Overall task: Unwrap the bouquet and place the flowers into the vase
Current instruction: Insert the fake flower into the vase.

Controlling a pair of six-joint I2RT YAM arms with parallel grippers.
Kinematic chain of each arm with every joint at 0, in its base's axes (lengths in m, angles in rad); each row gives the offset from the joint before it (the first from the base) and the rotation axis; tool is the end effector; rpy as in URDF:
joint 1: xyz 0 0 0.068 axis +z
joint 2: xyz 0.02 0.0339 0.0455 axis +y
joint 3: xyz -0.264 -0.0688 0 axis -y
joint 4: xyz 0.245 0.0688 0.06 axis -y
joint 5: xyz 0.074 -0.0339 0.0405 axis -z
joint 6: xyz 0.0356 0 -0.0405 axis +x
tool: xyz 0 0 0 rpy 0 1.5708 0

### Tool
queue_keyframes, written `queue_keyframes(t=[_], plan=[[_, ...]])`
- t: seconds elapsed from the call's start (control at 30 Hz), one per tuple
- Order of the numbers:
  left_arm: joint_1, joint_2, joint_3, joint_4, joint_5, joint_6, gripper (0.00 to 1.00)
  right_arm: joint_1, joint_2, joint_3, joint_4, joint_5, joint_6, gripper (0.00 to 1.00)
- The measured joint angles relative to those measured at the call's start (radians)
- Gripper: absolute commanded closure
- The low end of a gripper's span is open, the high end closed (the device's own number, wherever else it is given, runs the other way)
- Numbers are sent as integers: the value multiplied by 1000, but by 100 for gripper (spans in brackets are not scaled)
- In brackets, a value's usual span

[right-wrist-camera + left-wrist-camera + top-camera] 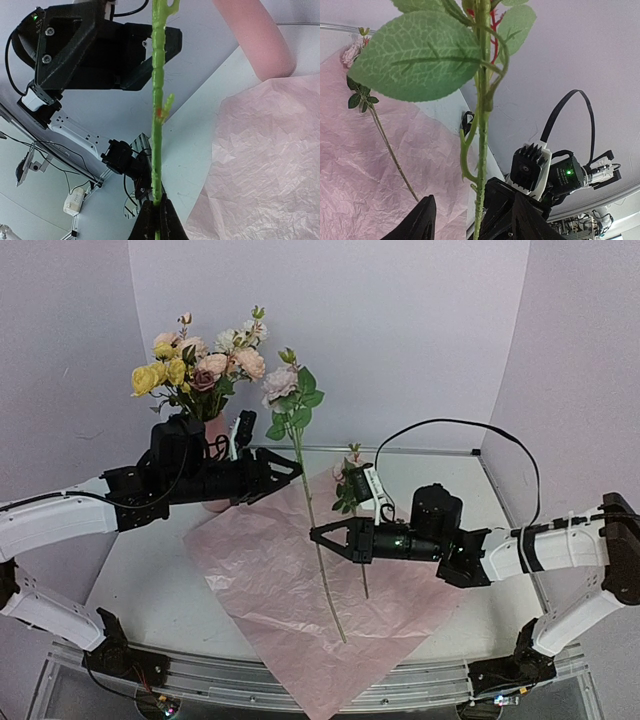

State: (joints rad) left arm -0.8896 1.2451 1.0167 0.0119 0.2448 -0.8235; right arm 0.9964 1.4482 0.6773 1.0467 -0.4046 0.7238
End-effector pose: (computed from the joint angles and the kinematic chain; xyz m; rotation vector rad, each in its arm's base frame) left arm 0.1783 -0.2336 0.3433 0.2661 2.0101 -1.3883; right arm 0.1556 0.2661 0.2769 -0.5998 1.4141 1.6841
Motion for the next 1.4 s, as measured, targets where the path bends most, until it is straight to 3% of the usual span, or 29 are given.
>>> queue_keyframes(t=[0.2, 0.3, 0.47, 0.6, 0.83, 0.9, 1.13, 1.4], plan=[[-5, 2, -4, 23, 15, -15, 58, 10, -3, 0, 2, -7, -5, 100], [-9, 3, -4, 31, 21, -18, 69, 19, -3, 0, 2, -14, -7, 100], [-16, 14, -4, 49, 32, -16, 99, 31, -3, 0, 2, -23, -14, 99], [-17, 18, -6, 56, 33, -14, 100, 32, -3, 1, -1, -25, -18, 81], [-20, -7, -32, 32, 8, 36, 100, 32, -8, -4, 2, -6, -31, 35], [-20, -24, -29, -6, -6, 78, 100, 32, -27, -20, 2, 12, -39, 28], [-22, -87, 25, -224, -180, 286, 100, 33, -120, -66, -19, 85, -68, 23], [-21, -249, 71, -321, -448, 524, 100, 33, -208, -70, -87, 163, -119, 23]])
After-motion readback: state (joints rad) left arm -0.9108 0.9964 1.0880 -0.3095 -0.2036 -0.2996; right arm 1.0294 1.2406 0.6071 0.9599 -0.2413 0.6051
